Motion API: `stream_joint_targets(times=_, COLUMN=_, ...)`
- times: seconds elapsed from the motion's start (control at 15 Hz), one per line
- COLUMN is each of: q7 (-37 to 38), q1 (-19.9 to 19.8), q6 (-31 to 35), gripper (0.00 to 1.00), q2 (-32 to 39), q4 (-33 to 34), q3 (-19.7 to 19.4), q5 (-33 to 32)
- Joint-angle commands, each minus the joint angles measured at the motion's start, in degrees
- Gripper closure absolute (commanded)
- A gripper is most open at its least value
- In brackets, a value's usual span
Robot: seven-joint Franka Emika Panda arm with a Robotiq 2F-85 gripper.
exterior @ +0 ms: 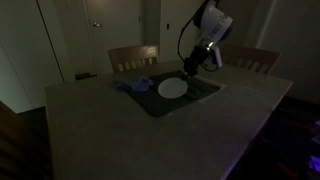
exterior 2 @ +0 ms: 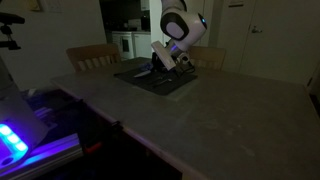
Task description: Move the plate to the left
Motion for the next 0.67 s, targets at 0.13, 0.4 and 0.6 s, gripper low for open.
stream_joint_targets(times=0.13, q7=-0.63, q1=-1.38, q6=-2.92, gripper=0.99, q2=1.39, q4=1.62, q3=-1.93, q5=1.78)
stream_joint_targets(times=0.4, q7=0.13, q1=-0.69, q6=-5.64, gripper=0.99, q2=3.38, q4=1.99, q3=-2.31, q5=0.52)
stream_joint_targets(times=0.6, q7=0.25, q1=0.00, q6=-6.72, gripper=0.99, q2=4.54, q4=1.93, q3=-2.29, q5=0.32)
